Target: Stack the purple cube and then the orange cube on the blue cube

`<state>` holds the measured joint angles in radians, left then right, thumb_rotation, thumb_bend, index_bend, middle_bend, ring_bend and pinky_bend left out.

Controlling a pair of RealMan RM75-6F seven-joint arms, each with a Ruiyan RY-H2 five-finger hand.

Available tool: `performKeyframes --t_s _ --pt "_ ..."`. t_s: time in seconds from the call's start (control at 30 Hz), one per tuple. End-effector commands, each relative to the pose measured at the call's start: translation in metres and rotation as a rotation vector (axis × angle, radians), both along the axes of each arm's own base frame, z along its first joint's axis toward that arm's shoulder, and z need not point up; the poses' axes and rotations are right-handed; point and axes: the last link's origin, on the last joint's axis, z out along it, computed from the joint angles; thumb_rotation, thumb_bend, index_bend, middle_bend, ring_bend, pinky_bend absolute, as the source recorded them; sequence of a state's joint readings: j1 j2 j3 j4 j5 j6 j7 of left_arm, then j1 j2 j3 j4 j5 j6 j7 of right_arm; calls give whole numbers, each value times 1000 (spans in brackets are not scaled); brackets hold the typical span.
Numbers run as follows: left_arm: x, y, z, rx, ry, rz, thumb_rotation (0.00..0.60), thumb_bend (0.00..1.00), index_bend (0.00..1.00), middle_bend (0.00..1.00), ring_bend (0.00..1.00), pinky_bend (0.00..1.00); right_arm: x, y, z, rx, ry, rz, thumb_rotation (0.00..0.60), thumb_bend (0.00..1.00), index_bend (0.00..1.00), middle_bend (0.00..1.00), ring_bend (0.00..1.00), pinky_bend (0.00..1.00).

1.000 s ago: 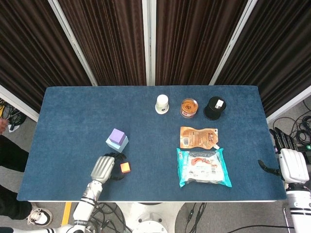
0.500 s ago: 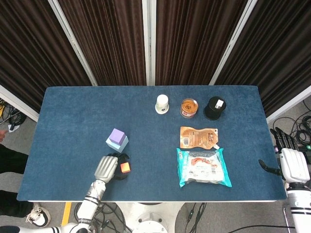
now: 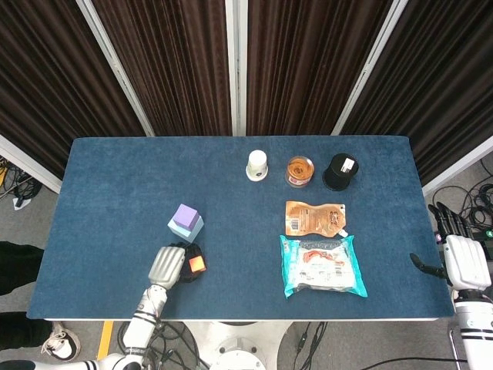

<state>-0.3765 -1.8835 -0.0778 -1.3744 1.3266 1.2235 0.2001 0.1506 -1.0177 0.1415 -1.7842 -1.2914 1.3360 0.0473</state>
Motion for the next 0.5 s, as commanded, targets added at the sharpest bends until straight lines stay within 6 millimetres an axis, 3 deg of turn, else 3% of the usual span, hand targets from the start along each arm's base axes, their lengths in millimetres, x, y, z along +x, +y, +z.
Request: performKeyframes --t_s 0.03,0.3,0.5 --pt "-2 0 8 11 1 -6 600 296 512 640 448 466 0 0 0 0 0 0 600 141 0 0 0 0" --pt "-14 2 57 38 37 -39 600 302 515 646 456 470 0 -1 -2 7 5 -2 600 141 0 0 0 0" --pt "-35 23 111 -13 117 -208 600 301 500 646 460 471 0 -2 -5 11 15 -7 600 142 0 0 0 0"
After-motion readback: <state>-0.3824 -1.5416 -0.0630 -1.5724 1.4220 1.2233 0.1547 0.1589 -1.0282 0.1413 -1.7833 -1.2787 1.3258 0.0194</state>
